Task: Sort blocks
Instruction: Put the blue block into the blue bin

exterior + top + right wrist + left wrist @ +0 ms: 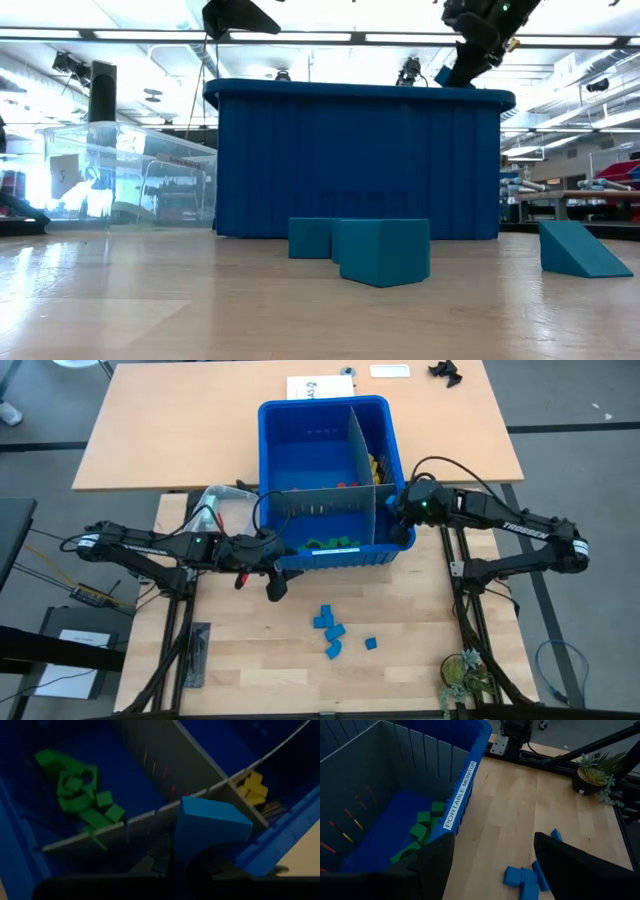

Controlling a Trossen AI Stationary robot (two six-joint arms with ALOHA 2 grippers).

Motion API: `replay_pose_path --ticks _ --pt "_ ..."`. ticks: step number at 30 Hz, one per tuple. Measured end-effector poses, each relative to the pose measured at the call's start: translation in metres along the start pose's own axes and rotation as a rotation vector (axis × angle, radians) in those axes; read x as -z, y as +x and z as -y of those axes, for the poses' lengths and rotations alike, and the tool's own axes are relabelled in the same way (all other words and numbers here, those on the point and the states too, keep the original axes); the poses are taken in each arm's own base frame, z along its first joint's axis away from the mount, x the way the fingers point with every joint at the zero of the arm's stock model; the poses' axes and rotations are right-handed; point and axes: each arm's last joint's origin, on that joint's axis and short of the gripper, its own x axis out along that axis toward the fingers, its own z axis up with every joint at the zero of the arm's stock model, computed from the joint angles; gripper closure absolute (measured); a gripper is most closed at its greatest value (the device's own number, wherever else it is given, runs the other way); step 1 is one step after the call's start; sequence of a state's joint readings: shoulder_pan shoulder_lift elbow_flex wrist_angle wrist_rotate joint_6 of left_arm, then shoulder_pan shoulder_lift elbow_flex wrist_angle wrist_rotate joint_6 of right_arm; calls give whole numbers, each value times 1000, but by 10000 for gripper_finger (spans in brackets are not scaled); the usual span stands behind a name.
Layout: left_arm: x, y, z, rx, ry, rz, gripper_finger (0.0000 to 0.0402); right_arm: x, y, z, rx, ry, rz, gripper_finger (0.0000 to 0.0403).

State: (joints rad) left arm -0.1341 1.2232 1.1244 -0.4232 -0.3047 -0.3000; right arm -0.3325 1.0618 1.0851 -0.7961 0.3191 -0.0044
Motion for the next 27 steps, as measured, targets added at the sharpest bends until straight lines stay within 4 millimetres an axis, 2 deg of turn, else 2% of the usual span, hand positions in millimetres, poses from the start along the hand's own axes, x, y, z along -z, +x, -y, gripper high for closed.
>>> replay_pose_path --ticks 7,22,27 --pt "0 0 0 -6 0 1 117 12 11 -4 -8 -7 -52 369" --pt "0 0 0 -6 4 0 117 11 12 -4 -26 29 -42 366" --pt "-2 0 0 -3 2 17 117 11 15 -5 -44 73 -56 342"
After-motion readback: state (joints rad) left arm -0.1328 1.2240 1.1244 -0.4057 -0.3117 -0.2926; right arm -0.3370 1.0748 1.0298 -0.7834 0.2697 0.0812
